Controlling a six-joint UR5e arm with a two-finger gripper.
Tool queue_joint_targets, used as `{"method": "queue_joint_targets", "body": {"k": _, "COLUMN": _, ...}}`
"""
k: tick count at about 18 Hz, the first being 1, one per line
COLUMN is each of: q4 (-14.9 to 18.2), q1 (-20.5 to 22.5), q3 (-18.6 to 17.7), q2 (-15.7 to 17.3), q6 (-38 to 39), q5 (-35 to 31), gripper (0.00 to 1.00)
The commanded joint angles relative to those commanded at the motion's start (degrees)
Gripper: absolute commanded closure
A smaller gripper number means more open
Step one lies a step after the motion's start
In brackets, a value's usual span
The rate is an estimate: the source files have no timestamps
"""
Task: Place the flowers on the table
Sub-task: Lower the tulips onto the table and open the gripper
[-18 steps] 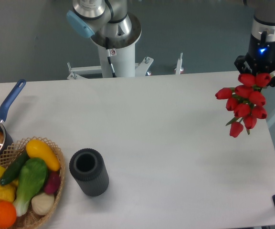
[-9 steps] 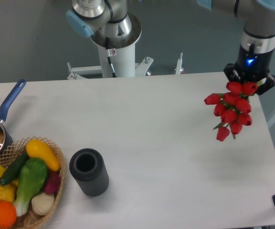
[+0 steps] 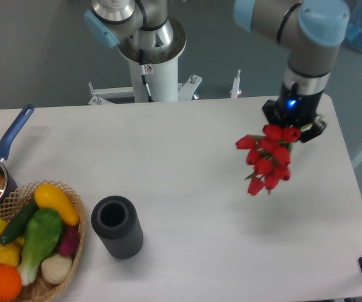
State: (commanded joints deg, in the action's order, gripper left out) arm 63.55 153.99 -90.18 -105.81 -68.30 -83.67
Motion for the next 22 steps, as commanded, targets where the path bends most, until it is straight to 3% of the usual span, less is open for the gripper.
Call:
{"method": "queue_joint_targets", "body": {"k": 3, "q4": -0.4, "q1": -0.9, "q3": -0.9, "q2": -3.1, "q6": -0.1, "q5": 0.2, "gripper": 1.00}}
{"method": "queue_joint_targets", "body": {"k": 5, "q4": -0.4, "q1": -1.5, "q3": -0.4, "q2": -4.5, "q6": -0.3, "q5": 0.4, "gripper": 0.92}}
{"method": "queue_joint_targets", "body": {"k": 6, "q4": -0.4, "q1": -1.5, "q3": -0.4, "q2": -4.8, "q6": -0.6, "q5": 0.4, "gripper": 0.84}}
{"method": "queue_joint_targets", "body": {"k": 7, "q4": -0.3, "q1": -1.4, "q3": -0.4, "q2": -5.1, "q6": -1.6, "q5": 0.4, "gripper": 0.73}}
{"method": "queue_joint_targets", "body": {"k": 10, "q4": -0.1, "q1": -1.1, "q3": -0.4, "q2": -5.1, "q6": -2.2, "q5": 0.8, "gripper": 0.10}}
{"method": "queue_joint_targets", "body": {"k": 11, "q4": -0.1, "q1": -1.3, "q3": -0.4, "q2": -4.9, "q6": -2.0, "q5": 0.8, "gripper": 0.00}}
{"method": "queue_joint_targets", "body": {"k": 22, "q4": -3.3, "q1": -1.5, "q3": 1.1, "q2": -5.4, "q6": -2.4, "q5": 0.8, "gripper": 0.00}}
